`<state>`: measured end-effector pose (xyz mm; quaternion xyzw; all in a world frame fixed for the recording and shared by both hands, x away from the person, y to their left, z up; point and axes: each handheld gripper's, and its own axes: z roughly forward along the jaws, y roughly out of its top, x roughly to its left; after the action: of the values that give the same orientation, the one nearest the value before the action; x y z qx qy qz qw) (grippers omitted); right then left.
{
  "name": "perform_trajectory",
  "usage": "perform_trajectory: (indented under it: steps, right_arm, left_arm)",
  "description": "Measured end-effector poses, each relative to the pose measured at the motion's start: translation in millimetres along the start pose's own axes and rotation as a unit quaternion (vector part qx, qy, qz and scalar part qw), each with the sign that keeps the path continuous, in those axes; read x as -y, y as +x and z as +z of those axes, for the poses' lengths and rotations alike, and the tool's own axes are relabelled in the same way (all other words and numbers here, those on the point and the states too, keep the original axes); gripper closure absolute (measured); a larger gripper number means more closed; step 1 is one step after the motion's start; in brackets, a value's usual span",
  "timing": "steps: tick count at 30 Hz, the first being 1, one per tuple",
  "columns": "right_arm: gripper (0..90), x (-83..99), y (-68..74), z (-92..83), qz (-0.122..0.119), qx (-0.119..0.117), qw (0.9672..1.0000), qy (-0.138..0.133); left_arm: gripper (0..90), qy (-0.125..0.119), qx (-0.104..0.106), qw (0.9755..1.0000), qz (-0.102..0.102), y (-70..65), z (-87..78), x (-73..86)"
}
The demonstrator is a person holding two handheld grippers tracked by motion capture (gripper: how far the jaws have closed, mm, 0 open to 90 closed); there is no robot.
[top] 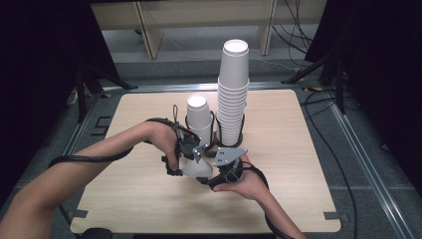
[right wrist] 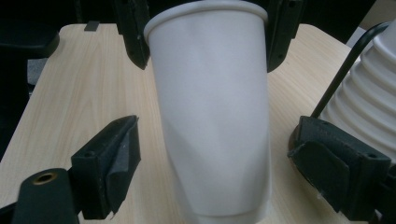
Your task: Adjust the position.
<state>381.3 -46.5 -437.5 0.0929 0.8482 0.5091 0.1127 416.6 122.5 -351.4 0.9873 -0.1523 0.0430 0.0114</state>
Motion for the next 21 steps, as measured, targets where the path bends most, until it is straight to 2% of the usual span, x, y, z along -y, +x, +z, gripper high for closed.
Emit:
perform_trajectory:
  steps: [1,2,3,5,7,8,10,11,12,13,14,16,17,19,21]
  right_arm:
    - [15.4,0.0,0.0,0.0,0.0,0.0,1.0,0.0]
    - [15.2,-0.3,0.5,1.0,0.002,-0.003,1.0,-0.001]
    - [15.2,-0.3,0.5,1.0,0.002,-0.003,1.0,-0.001]
    - [15.2,-1.0,0.9,2.1,0.0,-0.002,1.0,-0.003]
    - [15.1,-2.9,0.9,3.8,-0.003,-0.004,1.0,-0.006]
    - [15.1,-3.5,-0.2,4.1,-0.012,0.0,0.9999,-0.01]
    - [15.1,-4.0,0.0,4.8,-0.01,-0.002,0.9999,-0.01]
    - [15.1,-4.3,0.8,5.7,-0.004,-0.005,0.9999,-0.008]
    - [15.1,-4.5,-0.9,6.8,-0.014,-0.002,0.9998,-0.013]
    - [15.1,-4.6,-0.6,7.5,-0.011,-0.003,0.9999,-0.012]
    - [15.1,-4.1,0.4,8.7,-0.004,-0.008,0.9999,-0.01]
    - [15.1,-3.8,1.0,8.9,0.0,-0.007,0.9999,-0.011]
    - [15.1,-3.4,1.1,9.7,0.0,-0.006,0.9999,-0.013]
    - [15.1,-2.9,1.8,10.9,0.0,-0.007,0.9999,-0.012]
    - [15.2,-2.9,2.6,11.7,0.001,-0.007,0.9999,-0.012]
  left_arm:
    - [19.3,-0.009,0.0,0.9999,-0.008,-1.3,0.6,-0.2]
    - [19.3,-0.002,0.0,1.0,0.0,-0.8,-0.9,-1.2]
    - [19.3,-0.002,0.0,1.0,0.0,-0.8,-0.9,-1.2]
    - [19.3,-0.012,0.002,0.9999,-0.011,-2.7,-0.1,-1.6]
    - [19.3,-0.011,0.002,0.9999,-0.009,-2.0,-0.3,-2.3]
    - [19.3,-0.01,0.002,0.9999,-0.008,-1.7,-0.3,-2.5]
    - [19.3,-0.009,0.002,0.9999,-0.007,-1.5,-0.3,-2.7]
    - [19.3,-0.006,0.002,1.0,-0.004,-0.9,-0.6,-2.9]
    - [19.3,0.002,0.003,1.0,0.006,0.3,-1.6,-3.2]
    - [19.3,0.0,0.003,1.0,0.004,-0.1,-1.4,-3.2]
    - [19.3,-0.011,0.003,0.9999,-0.008,-1.5,-0.6,-2.8]
    - [19.3,-0.011,0.003,0.9999,-0.009,-1.5,-0.6,-2.8]
    - [19.3,-0.002,0.004,1.0,0.002,-0.4,-1.4,-3.0]
    - [19.3,-0.003,0.006,1.0,0.002,-0.8,-1.1,-3.1]
    - [19.3,-0.013,0.006,0.9999,-0.009,-2.2,-0.3,-3.1]
